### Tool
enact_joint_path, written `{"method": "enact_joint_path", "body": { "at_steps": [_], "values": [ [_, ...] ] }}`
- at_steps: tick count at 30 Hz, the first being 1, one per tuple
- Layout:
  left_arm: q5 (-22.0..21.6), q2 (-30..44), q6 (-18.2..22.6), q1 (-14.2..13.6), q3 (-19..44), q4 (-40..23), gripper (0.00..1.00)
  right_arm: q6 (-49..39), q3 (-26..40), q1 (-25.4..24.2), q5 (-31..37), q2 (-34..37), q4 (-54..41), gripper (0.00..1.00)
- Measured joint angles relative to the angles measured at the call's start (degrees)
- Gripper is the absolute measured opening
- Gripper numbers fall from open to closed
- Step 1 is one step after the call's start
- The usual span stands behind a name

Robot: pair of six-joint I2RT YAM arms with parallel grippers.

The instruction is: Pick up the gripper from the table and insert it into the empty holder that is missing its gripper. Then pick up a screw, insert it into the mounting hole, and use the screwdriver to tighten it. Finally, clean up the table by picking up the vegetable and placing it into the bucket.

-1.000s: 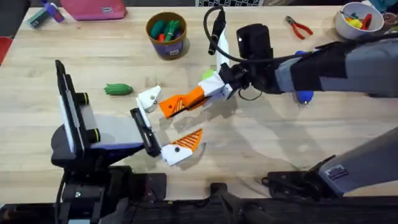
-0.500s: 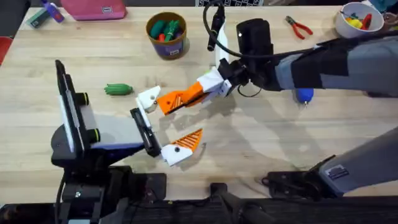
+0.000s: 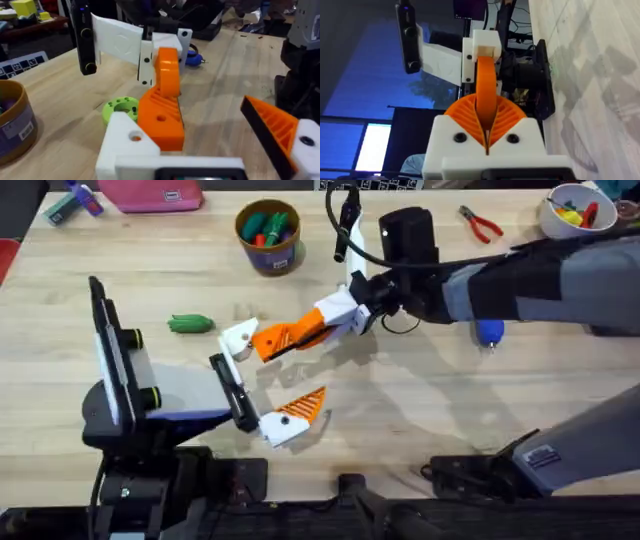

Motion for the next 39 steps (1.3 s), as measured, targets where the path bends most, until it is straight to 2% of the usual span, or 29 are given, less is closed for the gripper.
{"method": "enact_joint_path", "body": {
  "at_steps": [23,31,39],
  "values": [
    [-0.23,0.00,0.24,0.00,0.00,0.04,0.987,-0.02,3.08,1.80,4.30,0.08,-2.09,0.009],
    [-0.81,0.00,0.17,0.00,0.00,0.09,0.985,-0.02,6.68,3.49,4.03,3.47,-2.06,0.009],
    [-0.82,-0.02,-0.02,0.00,0.00,0.11,0.985,-0.02,7.06,4.07,4.01,3.82,-2.04,0.009]
  ]
}}
